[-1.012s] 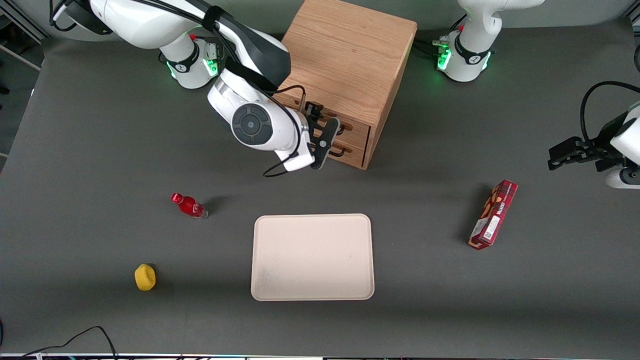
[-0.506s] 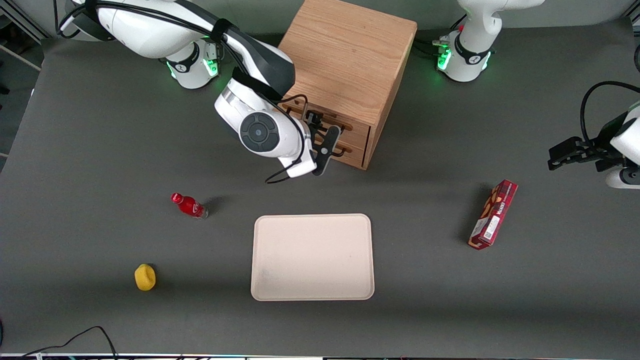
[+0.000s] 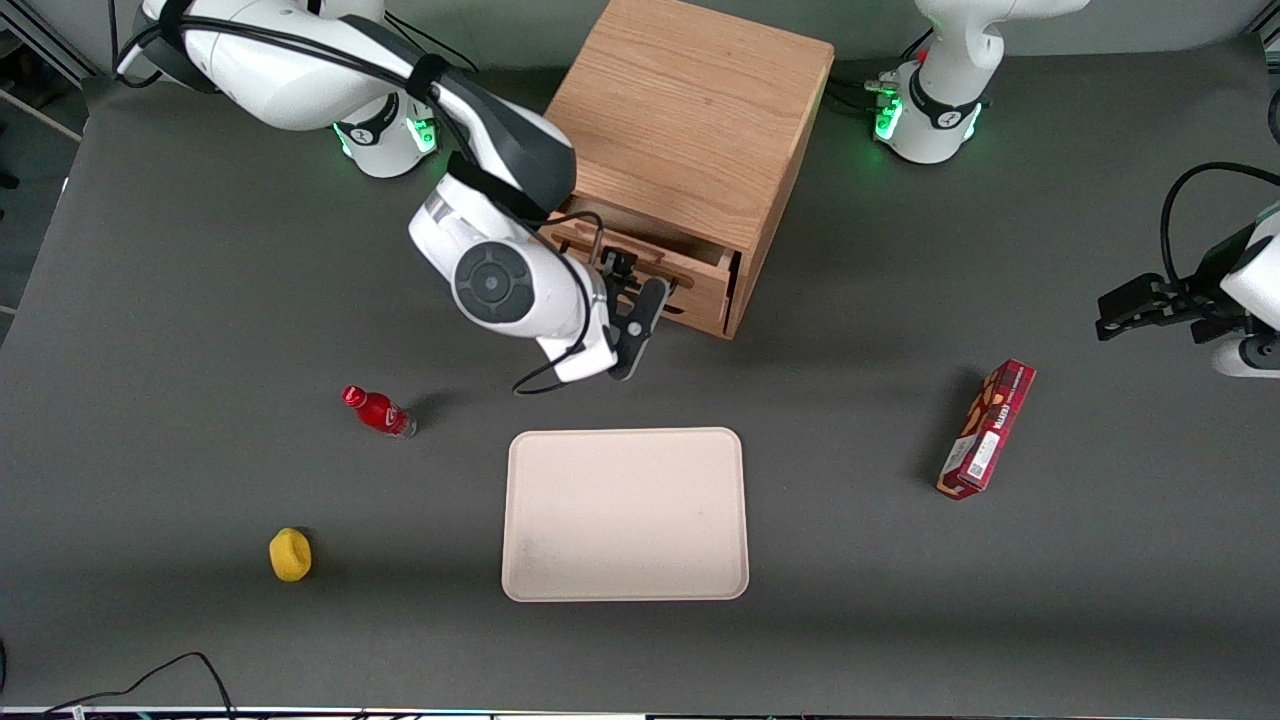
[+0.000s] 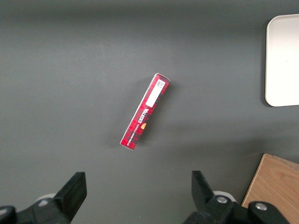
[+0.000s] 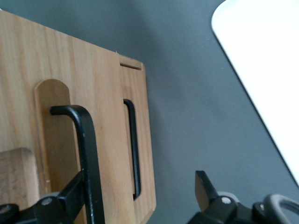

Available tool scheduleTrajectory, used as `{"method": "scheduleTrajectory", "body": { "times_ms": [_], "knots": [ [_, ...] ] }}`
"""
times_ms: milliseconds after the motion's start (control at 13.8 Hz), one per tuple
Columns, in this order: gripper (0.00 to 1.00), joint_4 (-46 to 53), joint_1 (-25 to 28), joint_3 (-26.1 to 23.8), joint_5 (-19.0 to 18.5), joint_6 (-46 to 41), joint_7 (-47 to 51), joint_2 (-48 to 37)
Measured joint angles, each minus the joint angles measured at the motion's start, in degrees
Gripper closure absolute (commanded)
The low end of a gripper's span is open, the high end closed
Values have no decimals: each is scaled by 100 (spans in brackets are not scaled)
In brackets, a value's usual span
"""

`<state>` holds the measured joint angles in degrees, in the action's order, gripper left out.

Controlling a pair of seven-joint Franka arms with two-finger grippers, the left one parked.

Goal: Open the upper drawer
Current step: 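Pull the handle outward with the right gripper, sliding the drawer open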

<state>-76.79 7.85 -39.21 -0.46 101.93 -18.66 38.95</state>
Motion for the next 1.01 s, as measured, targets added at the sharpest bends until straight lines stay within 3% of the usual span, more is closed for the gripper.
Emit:
{"method": "scheduleTrajectory", "body": {
  "times_ms": [1012],
  "knots": [
    [0,1230,4,681,-120,-203,-1399,594]
  ]
}}
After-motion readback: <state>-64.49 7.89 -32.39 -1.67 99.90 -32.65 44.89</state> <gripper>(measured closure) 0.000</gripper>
